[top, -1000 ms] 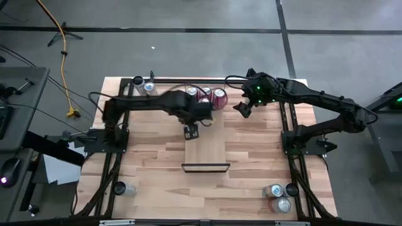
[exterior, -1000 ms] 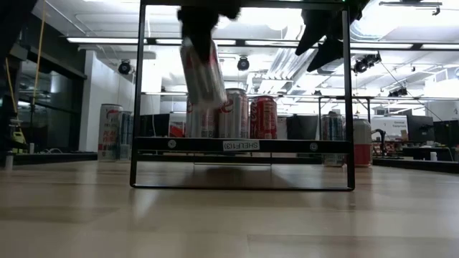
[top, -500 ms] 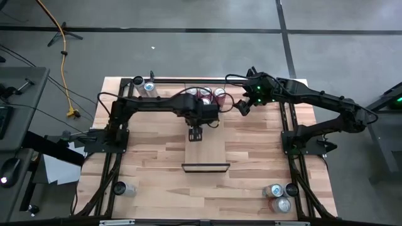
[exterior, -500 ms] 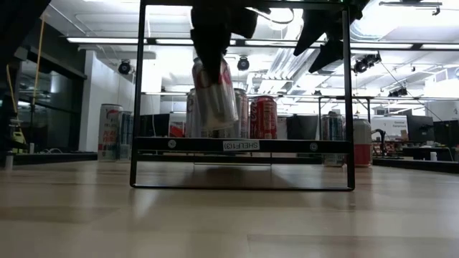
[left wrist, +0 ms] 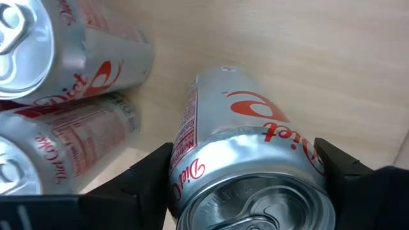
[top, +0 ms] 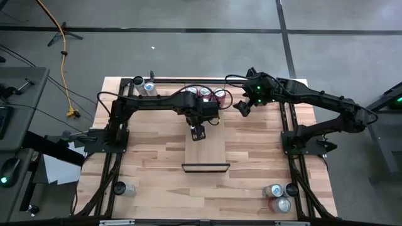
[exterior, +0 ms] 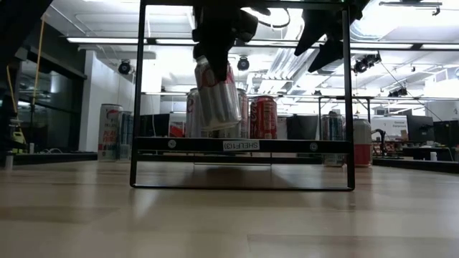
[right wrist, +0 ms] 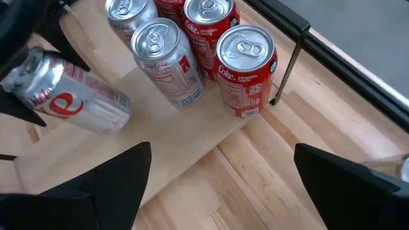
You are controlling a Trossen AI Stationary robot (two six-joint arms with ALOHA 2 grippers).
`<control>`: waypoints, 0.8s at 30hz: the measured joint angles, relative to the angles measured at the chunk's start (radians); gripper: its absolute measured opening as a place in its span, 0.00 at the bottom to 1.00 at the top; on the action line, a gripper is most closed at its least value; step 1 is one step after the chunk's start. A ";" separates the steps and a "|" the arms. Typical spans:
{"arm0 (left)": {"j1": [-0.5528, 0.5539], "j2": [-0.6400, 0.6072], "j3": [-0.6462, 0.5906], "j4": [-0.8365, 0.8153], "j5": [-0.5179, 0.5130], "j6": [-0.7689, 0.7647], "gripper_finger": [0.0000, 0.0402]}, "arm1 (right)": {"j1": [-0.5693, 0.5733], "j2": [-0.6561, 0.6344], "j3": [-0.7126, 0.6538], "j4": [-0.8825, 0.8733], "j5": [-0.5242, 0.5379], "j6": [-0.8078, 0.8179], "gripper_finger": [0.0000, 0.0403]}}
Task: Place canned beverage on shelf
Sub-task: Put the red silver soda can on the shelf aligned with the other red silver soda cans
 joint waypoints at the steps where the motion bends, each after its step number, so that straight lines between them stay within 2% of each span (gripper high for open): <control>1: 0.000 0.000 0.000 0.008 0.000 -0.011 0.56 | 0.000 -0.001 0.000 0.000 -0.010 0.004 0.92; 15: 0.015 0.001 -0.025 0.038 0.017 -0.021 0.61 | 0.000 -0.012 0.000 0.012 -0.027 0.022 0.92; 24: 0.014 0.050 -0.023 0.044 0.017 -0.020 0.61 | 0.000 -0.012 0.000 0.016 -0.014 0.032 0.92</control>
